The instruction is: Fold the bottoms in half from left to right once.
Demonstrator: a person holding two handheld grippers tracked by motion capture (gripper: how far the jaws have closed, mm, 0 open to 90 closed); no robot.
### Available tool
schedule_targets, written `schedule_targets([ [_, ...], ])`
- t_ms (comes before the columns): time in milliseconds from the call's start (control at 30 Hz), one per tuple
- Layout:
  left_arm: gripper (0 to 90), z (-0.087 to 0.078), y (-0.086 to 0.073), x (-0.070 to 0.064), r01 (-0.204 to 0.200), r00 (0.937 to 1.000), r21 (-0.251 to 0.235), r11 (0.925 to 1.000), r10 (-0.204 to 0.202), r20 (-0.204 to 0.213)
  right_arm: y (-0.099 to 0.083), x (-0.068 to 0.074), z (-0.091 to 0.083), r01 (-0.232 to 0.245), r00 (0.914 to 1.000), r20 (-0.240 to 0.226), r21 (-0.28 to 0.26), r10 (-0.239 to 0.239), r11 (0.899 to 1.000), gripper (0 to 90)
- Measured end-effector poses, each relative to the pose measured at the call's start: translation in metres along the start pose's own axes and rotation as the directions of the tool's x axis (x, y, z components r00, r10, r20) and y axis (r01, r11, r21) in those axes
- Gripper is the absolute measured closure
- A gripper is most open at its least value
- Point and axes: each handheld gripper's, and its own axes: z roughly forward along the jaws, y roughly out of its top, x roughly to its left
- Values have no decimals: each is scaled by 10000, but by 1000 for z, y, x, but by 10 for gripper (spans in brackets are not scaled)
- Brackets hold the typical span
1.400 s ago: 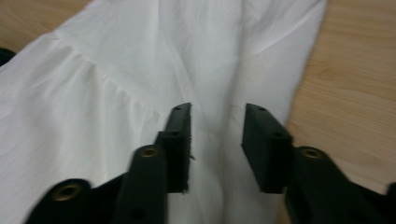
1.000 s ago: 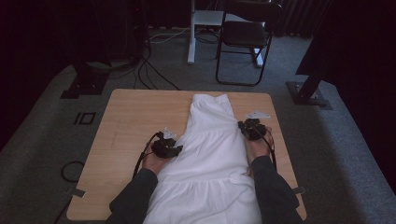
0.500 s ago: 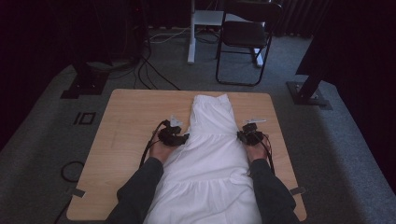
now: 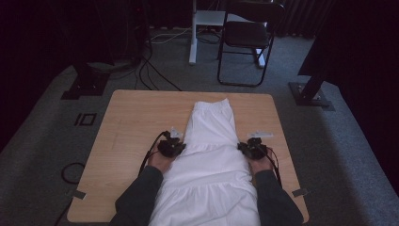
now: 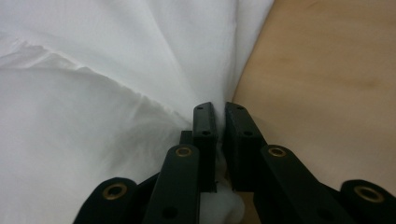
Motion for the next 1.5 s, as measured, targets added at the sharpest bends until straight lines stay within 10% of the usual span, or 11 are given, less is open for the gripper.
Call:
schedule_targets([
  [333, 831, -46, -53, -33, -559, 9977, -110, 9984, 563, 383, -46, 52, -48, 922, 9944, -591, 710, -880, 9932, 815],
  [433, 789, -44, -51, -31, -470, 9979, -103, 9988, 474, 439, -37, 50, -50, 1325, 9868, -1107, 1278, -1186, 9829, 679],
  [600, 768, -40, -48, -29, -467, 9975, -167, 9988, 475, 516, 0, 37, -52, 1190, 9902, -757, 181, -1173, 9927, 564],
  [767, 755, -39, -49, -28, -449, 9977, -278, 9986, 463, 498, 65, 29, -11, 1281, 9868, -962, -289, -1303, 9913, 543],
  [967, 671, -39, -50, -28, -481, 9983, -344, 9983, 492, 323, 80, 35, 42, 1393, 9839, -1203, 551, -1319, 9887, 528],
  [1067, 604, -40, -50, -28, -430, 9987, -292, 9986, 437, 248, 79, 35, 52, 1473, 9871, -765, 892, -1407, 9851, 838],
  [1167, 585, -41, -50, -28, -379, 9990, -272, 9989, 386, 243, 86, 36, 30, 1572, 9836, 945, -314, -1536, 9871, 891],
  [1233, 584, -41, -50, -28, -395, 9989, -259, 9989, 401, 232, 91, 30, 19, 1764, 9662, 2035, -736, -1583, 9816, 890],
  [1400, 584, -41, -52, -30, -493, 9986, -260, 9984, 498, 183, 78, 2, 45, 214, 9899, 1397, 190, -238, 9996, 712],
  [1500, 584, -41, -52, -30, -526, 9984, -273, 9982, 531, 183, 71, -5, 49, -500, 9960, 727, -204, 514, 9985, 562],
])
